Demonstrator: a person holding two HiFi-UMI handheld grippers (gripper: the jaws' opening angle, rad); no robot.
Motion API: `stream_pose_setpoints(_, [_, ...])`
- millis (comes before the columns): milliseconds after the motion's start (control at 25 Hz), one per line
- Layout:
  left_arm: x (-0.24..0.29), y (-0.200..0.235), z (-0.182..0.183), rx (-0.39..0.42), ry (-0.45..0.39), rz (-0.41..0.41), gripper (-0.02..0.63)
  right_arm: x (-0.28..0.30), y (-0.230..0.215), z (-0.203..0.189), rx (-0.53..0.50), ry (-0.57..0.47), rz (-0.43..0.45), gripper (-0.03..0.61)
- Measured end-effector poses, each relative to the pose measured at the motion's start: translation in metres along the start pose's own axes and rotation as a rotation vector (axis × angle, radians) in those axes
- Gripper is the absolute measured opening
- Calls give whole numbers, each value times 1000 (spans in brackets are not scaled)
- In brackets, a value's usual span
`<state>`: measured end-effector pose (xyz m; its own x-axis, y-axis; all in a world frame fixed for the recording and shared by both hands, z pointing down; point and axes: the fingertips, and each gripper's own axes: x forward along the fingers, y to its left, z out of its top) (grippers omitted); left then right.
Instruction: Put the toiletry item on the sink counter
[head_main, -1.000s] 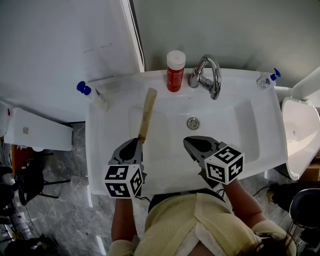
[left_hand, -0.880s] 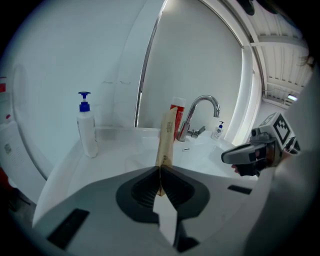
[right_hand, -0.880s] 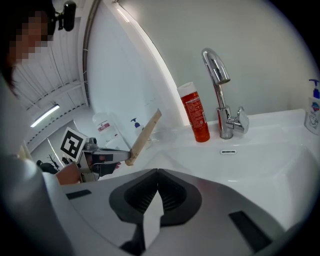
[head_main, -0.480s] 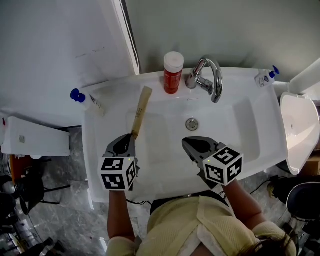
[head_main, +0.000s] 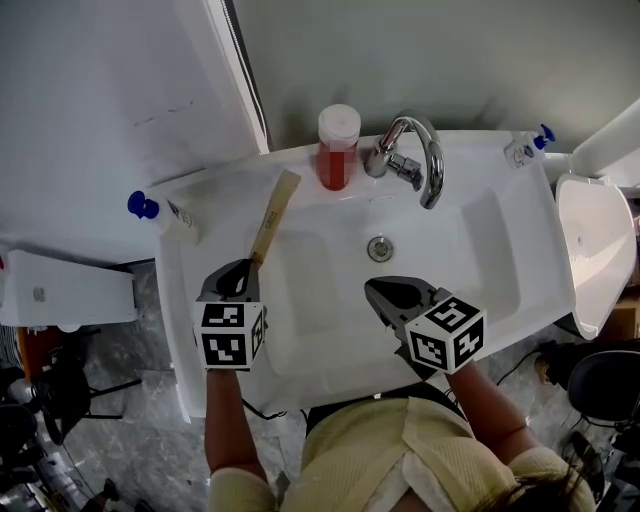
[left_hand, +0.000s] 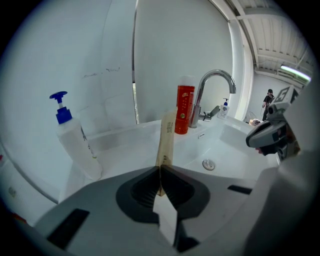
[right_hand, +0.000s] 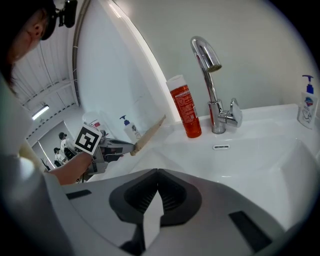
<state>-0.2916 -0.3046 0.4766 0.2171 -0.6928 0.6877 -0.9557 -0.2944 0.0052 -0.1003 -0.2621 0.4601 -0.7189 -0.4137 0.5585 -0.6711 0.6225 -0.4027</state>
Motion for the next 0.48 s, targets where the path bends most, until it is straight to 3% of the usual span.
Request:
stream_pose_setpoints(200, [12, 4, 3, 107, 38, 28, 46, 2, -2, -5, 8, 12, -4, 25])
stream_pose_setpoints(480, [25, 16, 8, 188, 71, 58, 46, 4, -1, -9, 17, 24, 0, 25])
